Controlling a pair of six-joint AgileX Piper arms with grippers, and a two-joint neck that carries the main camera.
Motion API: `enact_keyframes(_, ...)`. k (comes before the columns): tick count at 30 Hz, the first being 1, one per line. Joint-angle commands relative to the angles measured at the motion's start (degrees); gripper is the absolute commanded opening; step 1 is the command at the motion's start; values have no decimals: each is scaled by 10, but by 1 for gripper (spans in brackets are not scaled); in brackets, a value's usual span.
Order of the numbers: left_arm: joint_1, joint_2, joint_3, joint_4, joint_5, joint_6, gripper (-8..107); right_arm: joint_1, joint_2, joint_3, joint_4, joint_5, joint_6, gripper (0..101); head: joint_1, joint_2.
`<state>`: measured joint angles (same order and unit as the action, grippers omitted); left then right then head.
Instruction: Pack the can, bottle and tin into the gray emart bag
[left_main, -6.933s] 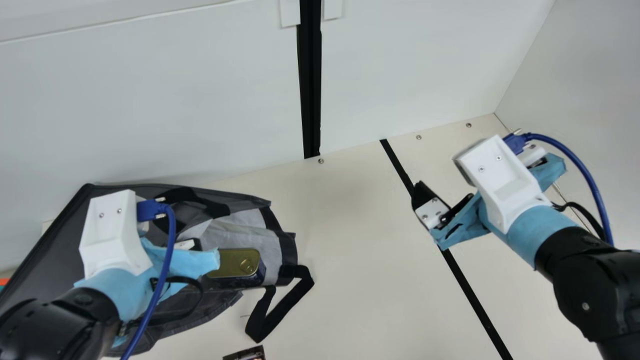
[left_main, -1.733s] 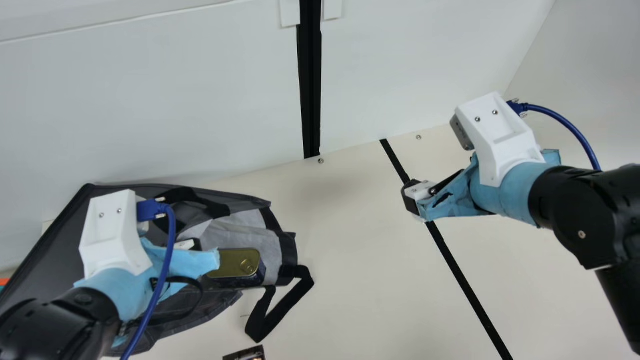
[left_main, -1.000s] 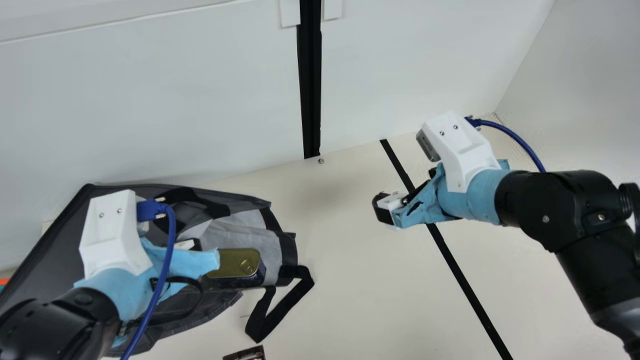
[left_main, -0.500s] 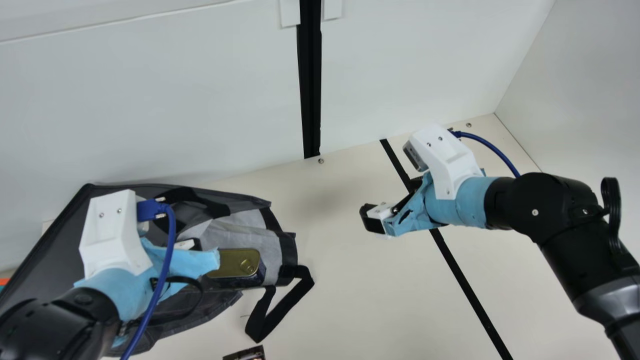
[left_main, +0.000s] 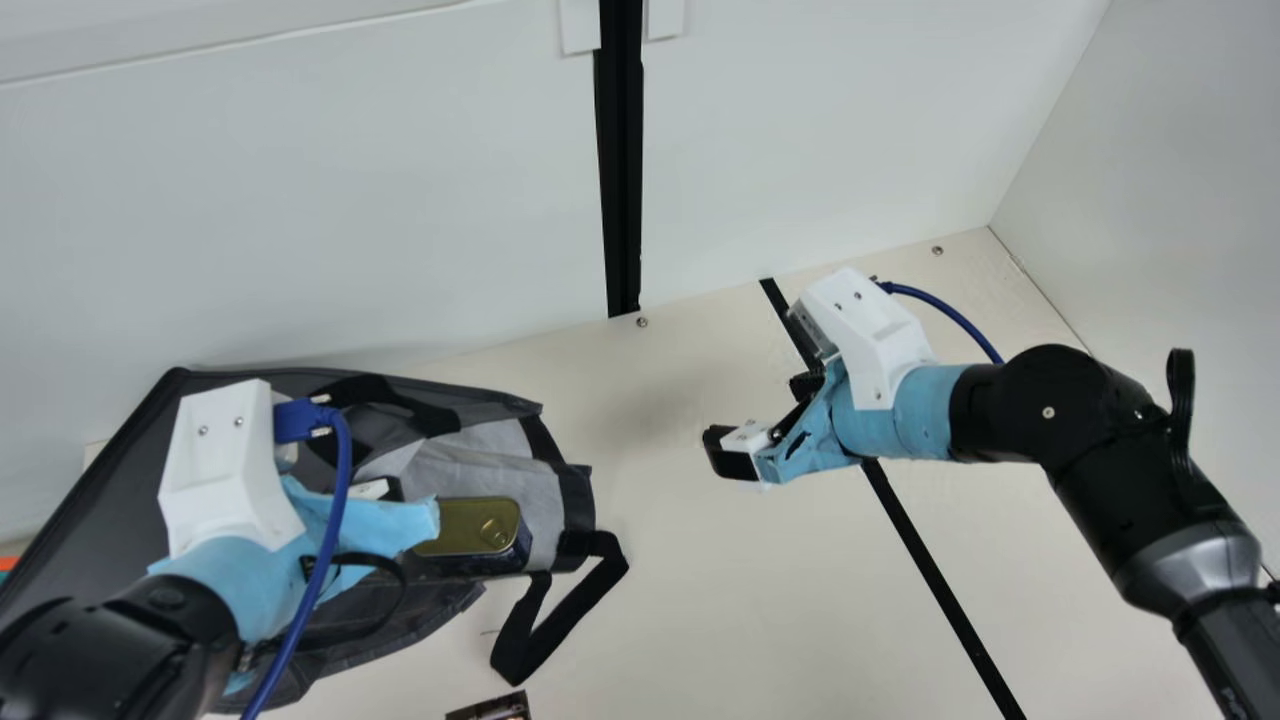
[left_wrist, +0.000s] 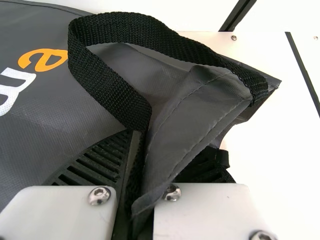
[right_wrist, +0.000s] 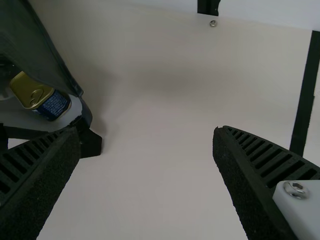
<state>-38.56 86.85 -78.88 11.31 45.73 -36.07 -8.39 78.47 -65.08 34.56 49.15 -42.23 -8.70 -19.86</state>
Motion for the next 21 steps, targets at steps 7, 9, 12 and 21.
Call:
enact_keyframes(7, 0, 0, 0, 0, 0, 0, 10, 9, 19, 15, 34, -6, -27, 91, -13, -1)
enact_keyframes(9, 0, 0, 0, 0, 0, 0, 10, 12, 24, 19, 43, -8, -34, 91, -13, -1)
enact_keyframes(12, 0, 0, 0, 0, 0, 0, 10, 17, 32, 24, 54, -10, -43, 91, -13, -1)
enact_keyframes(21, 0, 0, 0, 0, 0, 0, 10, 35, 56, 38, 79, -22, -66, 91, -13, -1)
